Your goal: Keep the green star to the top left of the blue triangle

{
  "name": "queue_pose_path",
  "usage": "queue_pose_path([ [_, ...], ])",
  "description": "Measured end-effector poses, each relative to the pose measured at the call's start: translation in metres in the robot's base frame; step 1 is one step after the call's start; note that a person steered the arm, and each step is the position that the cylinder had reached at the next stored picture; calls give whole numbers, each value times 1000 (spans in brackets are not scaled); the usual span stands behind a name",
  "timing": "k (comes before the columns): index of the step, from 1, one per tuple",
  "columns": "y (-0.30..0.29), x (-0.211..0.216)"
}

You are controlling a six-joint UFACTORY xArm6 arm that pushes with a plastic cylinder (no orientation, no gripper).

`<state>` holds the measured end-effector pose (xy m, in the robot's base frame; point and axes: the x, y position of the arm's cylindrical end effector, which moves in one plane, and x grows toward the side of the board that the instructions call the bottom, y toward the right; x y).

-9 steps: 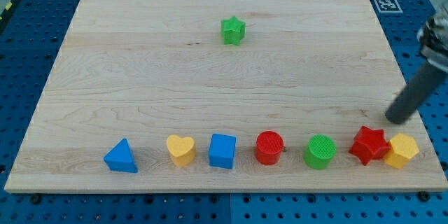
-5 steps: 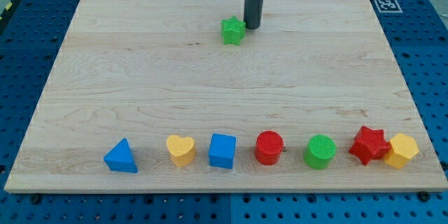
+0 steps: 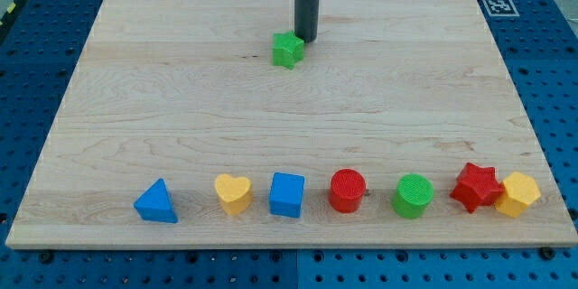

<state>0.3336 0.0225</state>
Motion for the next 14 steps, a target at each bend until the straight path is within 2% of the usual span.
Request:
queue_pose_path([
  [2,-69,12],
  [3,-91,48],
  [5,-91,108],
  [8,-46,143],
  [9,-57,150],
  [11,-128,138],
  [12,-138,138],
  [14,-144,104],
])
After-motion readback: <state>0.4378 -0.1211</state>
